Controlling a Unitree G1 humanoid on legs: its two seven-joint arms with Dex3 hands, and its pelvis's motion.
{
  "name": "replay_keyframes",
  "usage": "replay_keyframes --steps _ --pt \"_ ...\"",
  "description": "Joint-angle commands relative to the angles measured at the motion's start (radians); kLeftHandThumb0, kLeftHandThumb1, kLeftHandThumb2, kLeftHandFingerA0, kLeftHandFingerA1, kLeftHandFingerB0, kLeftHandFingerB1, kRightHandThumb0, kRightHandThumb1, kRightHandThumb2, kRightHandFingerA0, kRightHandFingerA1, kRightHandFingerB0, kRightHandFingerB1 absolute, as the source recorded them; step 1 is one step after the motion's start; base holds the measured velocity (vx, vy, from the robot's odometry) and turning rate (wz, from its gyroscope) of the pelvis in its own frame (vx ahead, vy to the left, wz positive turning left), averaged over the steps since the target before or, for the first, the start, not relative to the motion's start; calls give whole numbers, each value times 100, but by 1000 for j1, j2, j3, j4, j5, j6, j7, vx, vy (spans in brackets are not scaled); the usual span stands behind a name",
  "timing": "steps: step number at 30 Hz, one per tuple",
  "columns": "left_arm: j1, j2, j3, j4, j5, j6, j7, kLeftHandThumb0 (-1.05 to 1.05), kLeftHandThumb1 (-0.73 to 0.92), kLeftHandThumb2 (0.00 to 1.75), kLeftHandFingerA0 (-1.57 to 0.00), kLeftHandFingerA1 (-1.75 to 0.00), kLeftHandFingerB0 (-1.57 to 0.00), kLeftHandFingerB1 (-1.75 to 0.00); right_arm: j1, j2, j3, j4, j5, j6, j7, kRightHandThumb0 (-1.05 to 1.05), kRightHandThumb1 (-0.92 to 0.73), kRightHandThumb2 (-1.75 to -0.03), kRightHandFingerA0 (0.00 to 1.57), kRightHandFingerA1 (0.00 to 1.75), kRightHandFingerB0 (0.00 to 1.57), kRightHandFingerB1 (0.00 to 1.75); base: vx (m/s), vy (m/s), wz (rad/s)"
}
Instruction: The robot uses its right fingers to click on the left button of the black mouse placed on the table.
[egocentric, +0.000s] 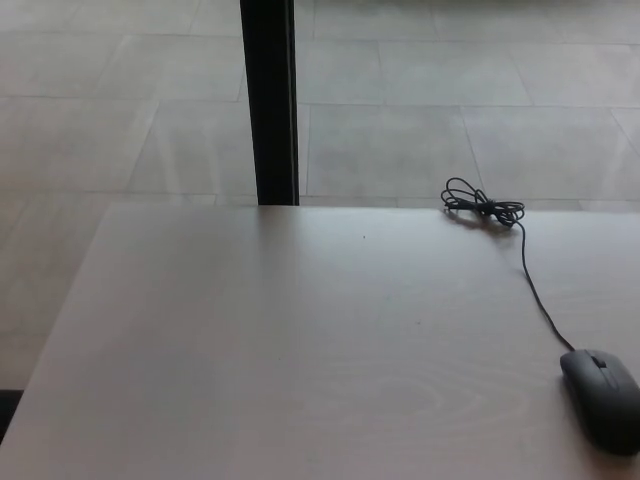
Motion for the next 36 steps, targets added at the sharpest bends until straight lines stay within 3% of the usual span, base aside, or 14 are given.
replay_keyframes --steps 1,10,15,17,18,19,22,23,24,25,26,29,30,36 --pt "-28 39 97 56 -113 -48 8 -66 58 58 -80 -57 -66 -50 -33 -43 -107 -5 92 -64 -61 -36 -71 -62 42 41 29 33 0 0 0" --pt "-40 39 100 73 -119 -36 16 -68 64 60 -80 -55 -65 -50 -238 -217 -218 -92 113 70 -131 -42 -60 -79 51 60 25 43 0 0 0" --pt "-39 38 93 83 -121 -45 21 -67 67 61 -83 -56 -65 -50 -390 -287 -232 -233 145 180 -135 -31 -73 -62 53 49 31 35 0 0 0" --pt "-41 39 92 83 -121 -44 25 -66 67 61 -82 -54 -65 -49 -454 -301 -219 -223 144 176 -125 -38 -68 -60 89 121 34 37 0 0 0" --pt "-43 40 90 84 -121 -42 24 -65 68 61 -80 -53 -64 -49 -486 -308 -204 -233 135 175 -122 -62 -50 -85 107 132 32 50 0 0 0" --pt "-46 40 93 80 -128 -38 20 -65 68 61 -79 -55 -66 -51 -526 -291 -177 -331 152 232 -113 -69 -59 -59 118 120 43 52 0 0 0" --pt "-50 41 100 74 -144 -24 20 -64 67 60 -82 -57 -66 -50 -561 -263 -122 -459 144 318 -111 -59 -60 -59 111 123 44 47 0 0 0" --pt "-48 40 94 71 -140 -27 22 -64 68 61 -80 -57 -66 -51 -565 -256 -92 -503 131 343 -108 -44 -64 -59 85 113 40 40 0 0 0" --pt "-48 40 94 69 -142 -27 22 -64 68 61 -78 -56 -65 -51 -564 -252 -69 -522 122 337 -97 -41 -62 -61 84 152 37 38 0 0 0" --pt "-50 40 97 69 -147 -24 22 -64 68 61 -78 -56 -65 -51 -561 -248 -51 -528 114 315 -84 -41 -62 -61 84 152 37 38 0 0 0" --pt "-51 38 101 70 -153 -27 19 -63 67 61 -75 -54 -64 -50 -546 -258 23 -523 44 244 -56 -41 -66 -59 46 60 34 37 0 0 0" --pt "-57 41 99 73 -158 -19 25 -63 67 61 -77 -55 -64 -50 -527 -267 117 -557 -49 266 -95 -50 -47 -82 38 57 34 49 0 0 0" --pt "-53 40 89 69 -149 -30 20 -63 69 61 -77 -55 -63 -50 -514 -272 174 -566 -73 252 -62 -38 -65 -58 37 44 40 35 0 0 0" --pt "-51 43 86 67 -150 -45 14 -65 68 61 -75 -55 -64 -51 -505 -313 349 -467 -196 179 -51 -44 -66 -59 41 43 39 34 0 0 0"
